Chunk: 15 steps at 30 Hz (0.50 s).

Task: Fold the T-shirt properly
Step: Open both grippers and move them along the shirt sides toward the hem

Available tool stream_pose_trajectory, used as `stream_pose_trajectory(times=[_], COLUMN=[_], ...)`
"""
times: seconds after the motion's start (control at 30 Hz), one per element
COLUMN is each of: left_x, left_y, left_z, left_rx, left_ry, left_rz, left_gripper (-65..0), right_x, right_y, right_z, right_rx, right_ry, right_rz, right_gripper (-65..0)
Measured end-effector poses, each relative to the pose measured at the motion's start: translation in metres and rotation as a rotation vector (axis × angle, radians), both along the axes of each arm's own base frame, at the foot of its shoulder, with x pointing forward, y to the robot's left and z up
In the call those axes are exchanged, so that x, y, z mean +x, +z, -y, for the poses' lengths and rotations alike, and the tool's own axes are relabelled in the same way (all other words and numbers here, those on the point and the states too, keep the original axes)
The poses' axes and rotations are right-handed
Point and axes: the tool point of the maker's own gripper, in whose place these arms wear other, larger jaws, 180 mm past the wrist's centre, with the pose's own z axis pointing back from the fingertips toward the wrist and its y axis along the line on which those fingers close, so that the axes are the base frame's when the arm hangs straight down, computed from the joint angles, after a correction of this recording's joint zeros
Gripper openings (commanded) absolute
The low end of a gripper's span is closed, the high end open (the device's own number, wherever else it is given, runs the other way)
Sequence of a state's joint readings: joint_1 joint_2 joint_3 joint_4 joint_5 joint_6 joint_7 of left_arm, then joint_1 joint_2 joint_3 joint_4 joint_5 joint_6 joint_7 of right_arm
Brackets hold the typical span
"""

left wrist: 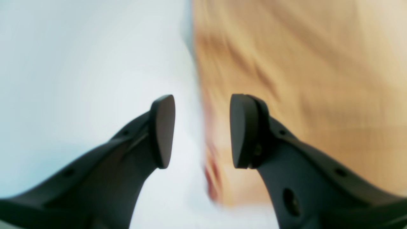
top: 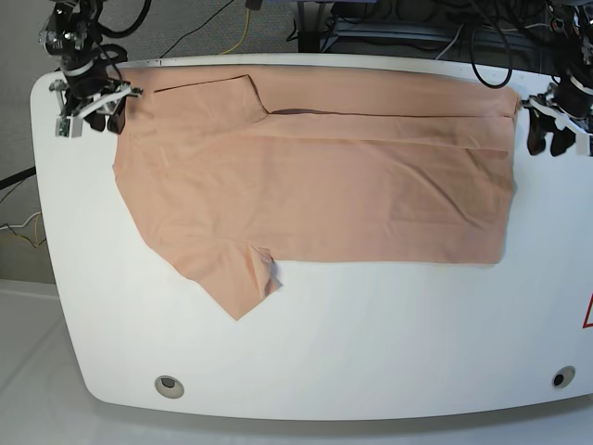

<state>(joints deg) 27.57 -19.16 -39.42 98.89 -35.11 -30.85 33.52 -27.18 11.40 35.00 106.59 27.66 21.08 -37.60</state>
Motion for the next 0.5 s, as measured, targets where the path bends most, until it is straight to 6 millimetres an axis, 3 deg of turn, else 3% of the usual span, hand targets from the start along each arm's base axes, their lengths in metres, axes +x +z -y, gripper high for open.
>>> stream_pose_trajectory(times=[0.2,0.5], left_x=[0.020,0.030], left_y=[0.010,0.014], left_z=[0.005,0.008], left_rx=[-0.001,0.001], left_ry=[-0.019,-0.028], left_rz=[0.046,0.054], left_gripper=[-34.3,-34.8], right_x=[0.034,0.058], right_y=[0.031,0.048], right_z=[0.007,0.019], right_rx=[-0.039,-0.082], right_ry=[0.024,0.028], right_rz=[0.091,0.124], right_gripper=[-43.7,-43.6])
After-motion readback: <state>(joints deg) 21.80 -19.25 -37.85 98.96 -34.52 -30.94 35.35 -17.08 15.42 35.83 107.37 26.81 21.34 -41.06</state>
